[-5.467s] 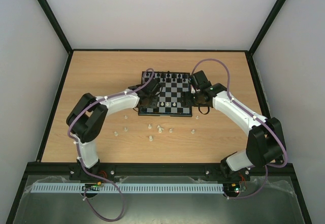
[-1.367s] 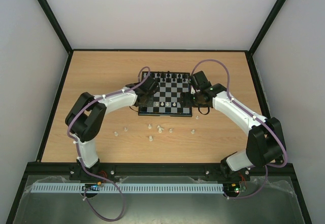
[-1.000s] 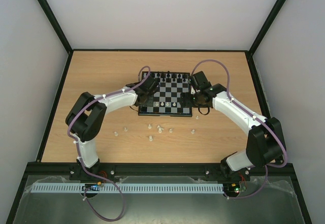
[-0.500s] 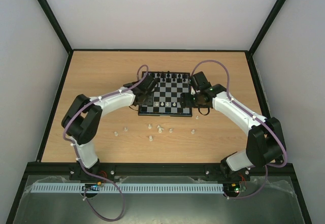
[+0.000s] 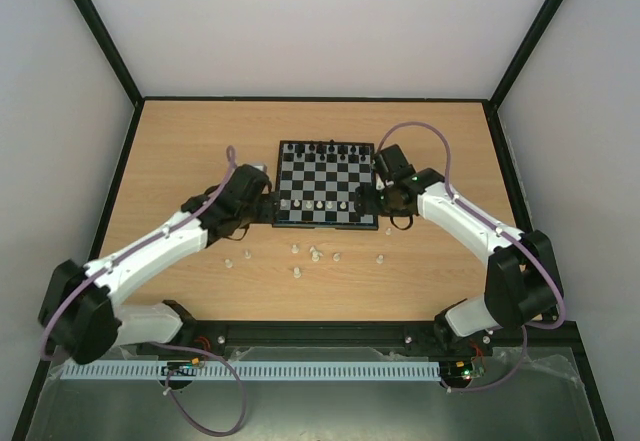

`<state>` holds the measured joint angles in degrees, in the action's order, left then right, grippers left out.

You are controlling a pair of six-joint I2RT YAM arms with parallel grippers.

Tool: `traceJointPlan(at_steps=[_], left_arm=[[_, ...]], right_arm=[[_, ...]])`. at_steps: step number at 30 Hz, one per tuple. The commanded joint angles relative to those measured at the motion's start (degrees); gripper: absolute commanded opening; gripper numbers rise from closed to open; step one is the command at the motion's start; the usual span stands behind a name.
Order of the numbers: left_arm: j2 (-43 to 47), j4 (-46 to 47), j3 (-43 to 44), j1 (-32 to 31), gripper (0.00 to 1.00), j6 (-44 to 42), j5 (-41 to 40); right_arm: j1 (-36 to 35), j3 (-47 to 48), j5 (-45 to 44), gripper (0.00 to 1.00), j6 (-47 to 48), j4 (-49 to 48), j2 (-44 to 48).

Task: Set up the chess pieces on the board
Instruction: Pick up the chess piece at the center of the board.

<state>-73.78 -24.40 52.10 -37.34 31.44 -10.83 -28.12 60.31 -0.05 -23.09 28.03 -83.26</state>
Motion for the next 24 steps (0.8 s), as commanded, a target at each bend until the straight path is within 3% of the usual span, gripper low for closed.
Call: traceJointPlan(at_steps=[1, 2, 3, 10, 13, 15, 20, 24], left_arm=[[7.21, 2.41, -4.48, -1.02, 0.82, 1.14, 5.27], [9.11, 2.77, -5.27, -1.14, 0.96, 1.32, 5.96], [10.33, 2.92, -5.92, -1.29, 0.99, 1.51, 6.55], [18.99, 3.22, -9.97, -2.62, 0.99, 2.66, 7.95], [20.53, 3.2, -10.81, -2.9, 0.99, 2.75, 8.74], [20.52, 2.38, -10.52, -3.06, 0.99, 2.37, 8.88], [21.09, 2.24, -10.43, -3.17, 0.99, 1.52, 8.64], [20.36, 2.69, -10.5, -3.17, 1.0, 1.21, 9.07]], right_arm=[[-3.34, -2.65, 1.42, 0.85, -3.4, 1.27, 1.74], [-4.96, -3.0, 0.96, 0.85, -4.32, 1.47, 2.05], [-6.67, -3.32, 0.41, 0.84, -5.25, 1.75, 2.39], [-9.94, -5.33, -5.79, 0.8, -11.15, 4.3, 6.85], [-9.78, -5.47, -11.07, 0.62, -12.96, 6.11, 7.0], [-9.29, -5.98, -13.14, 0.6, -15.48, 6.63, 6.59], [-5.79, -8.3, -12.46, 0.51, -15.71, 4.98, 3.03], [-3.06, -10.97, -12.62, 0.51, -14.94, 3.31, 1.76]])
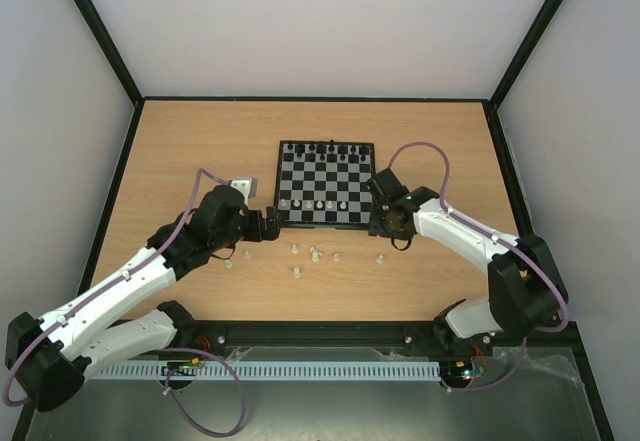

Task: Set up the chess pieces on the board
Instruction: Pick up the chess piece at the center of the board.

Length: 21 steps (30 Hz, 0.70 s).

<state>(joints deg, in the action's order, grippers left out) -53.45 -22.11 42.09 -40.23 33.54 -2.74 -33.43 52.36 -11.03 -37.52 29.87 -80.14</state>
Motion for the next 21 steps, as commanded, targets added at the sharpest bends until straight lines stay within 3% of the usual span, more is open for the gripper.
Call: traceJointPlan(at_steps=[1, 13, 21], left_arm=[[-0.2, 0.46, -0.59, -0.29, 0.99, -1.0, 0.88], [-4.18, 2.61, -0.75, -0.29, 0.99, -1.76, 0.5], [-6.02, 2.4, -0.04, -0.2, 0.99, -1.72, -0.57]], right_arm=[[2.98, -3.64, -1.49, 0.5, -0.22, 0.89, -1.41], [6.77, -3.01, 1.37, 0.4, 3.86, -3.07, -6.2], [8.3, -0.99, 2.5, 0.23, 5.64, -4.86, -11.14]])
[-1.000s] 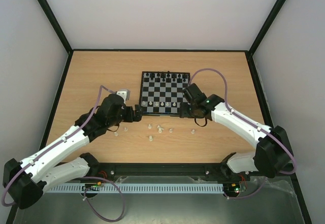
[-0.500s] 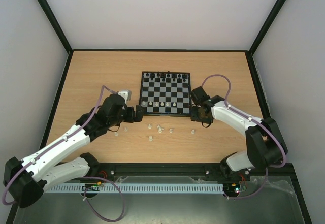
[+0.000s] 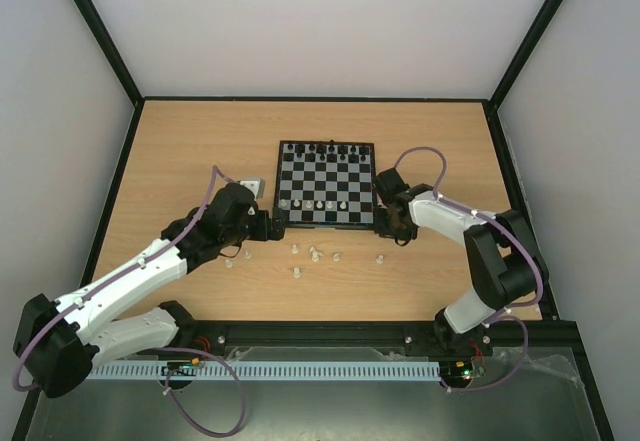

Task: Set up the chess pieces on the board
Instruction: Pick up the chess piece at the center of the board, then place the chess piece on the chessboard.

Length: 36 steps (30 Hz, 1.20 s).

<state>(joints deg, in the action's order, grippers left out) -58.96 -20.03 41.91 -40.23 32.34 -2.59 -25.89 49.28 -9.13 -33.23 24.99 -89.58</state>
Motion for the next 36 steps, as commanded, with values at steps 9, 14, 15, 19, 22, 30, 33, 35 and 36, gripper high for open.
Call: traceJointPlan(at_steps=[9, 14, 15, 19, 22, 30, 33, 35, 36], left_arm=[[-0.45, -0.29, 0.29, -0.2, 0.99, -0.26, -2.02], [-0.81, -0.38, 0.5, -0.2, 0.99, -0.17, -2.31], [-0.95, -0.37, 0.52, -0.16, 1.0, -0.1, -2.45], [-1.41, -0.28, 0.62, -0.11, 0.99, 0.16, -2.68], [-1.69, -0.33, 0.77, -0.11, 0.99, 0.4, -2.98], [-1.65, -0.6, 0.99, -0.11, 1.0, 0.77, -3.88], [-1.69, -0.75, 0.98, -0.11, 1.0, 0.82, -4.15], [-1.77, -0.72, 0.99, -0.09, 0.99, 0.86, -4.41], [-1.91, -0.81, 0.98, -0.03, 0.99, 0.88, -4.48]], right_arm=[[1.1, 4.34, 0.58, 0.05, 2.79, 0.6, -3.64], [1.1, 6.05, 0.61, 0.01, 3.42, 2.5, -2.44], [1.1, 6.66, 0.96, 0.01, 3.58, 2.92, -1.99], [1.11, 10.21, 3.45, 0.02, 4.66, 4.0, -1.78], [1.02, 12.55, 4.91, 0.02, 5.47, 4.31, -3.49], [-0.53, 18.56, 7.44, 0.03, 6.92, 4.42, -9.38], [-1.66, 20.86, 7.94, 0.03, 7.21, 4.65, -11.64], [-2.3, 22.15, 7.97, 0.04, 7.28, 4.95, -13.0], [-2.58, 22.83, 8.04, 0.04, 7.35, 5.04, -13.66]])
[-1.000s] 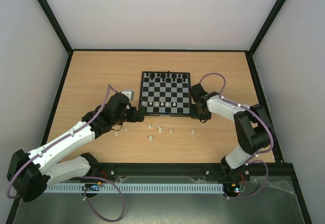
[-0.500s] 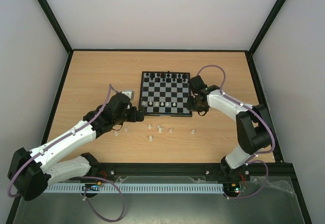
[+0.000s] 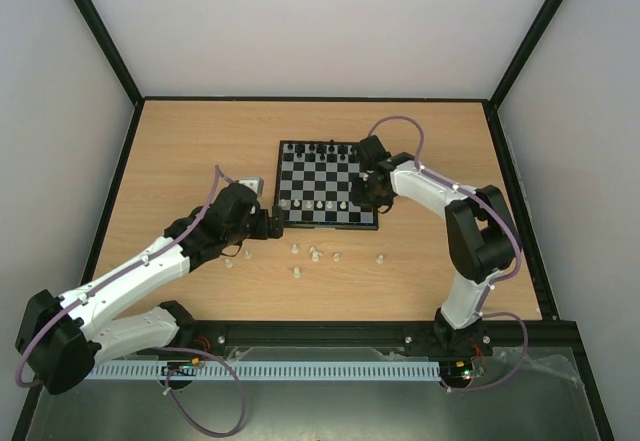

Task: Set up the chess pieces on the board
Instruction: Place the chess piece on the chessboard.

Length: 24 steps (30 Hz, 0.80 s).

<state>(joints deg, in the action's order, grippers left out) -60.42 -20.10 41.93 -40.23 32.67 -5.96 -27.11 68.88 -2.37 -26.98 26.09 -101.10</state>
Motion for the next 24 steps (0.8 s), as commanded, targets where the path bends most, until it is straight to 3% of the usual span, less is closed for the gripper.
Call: traceJointPlan(at_steps=[1, 17, 24], left_arm=[[-0.4, -0.77, 0.96, -0.03, 1.0, 0.6, -1.2], [-0.62, -0.92, 0.55, 0.5, 0.99, 0.38, -1.69], [-1.63, -0.12, 0.5, 0.52, 0.99, 0.3, -1.17]], right_arm=[[-1.63, 3.75, 1.27, 0.04, 1.09, 4.13, -2.94], [-3.2, 6.38, -1.3, 0.06, 1.14, 6.05, -7.24], [-3.24, 5.85, -1.8, 0.16, 1.38, 6.21, -7.17]])
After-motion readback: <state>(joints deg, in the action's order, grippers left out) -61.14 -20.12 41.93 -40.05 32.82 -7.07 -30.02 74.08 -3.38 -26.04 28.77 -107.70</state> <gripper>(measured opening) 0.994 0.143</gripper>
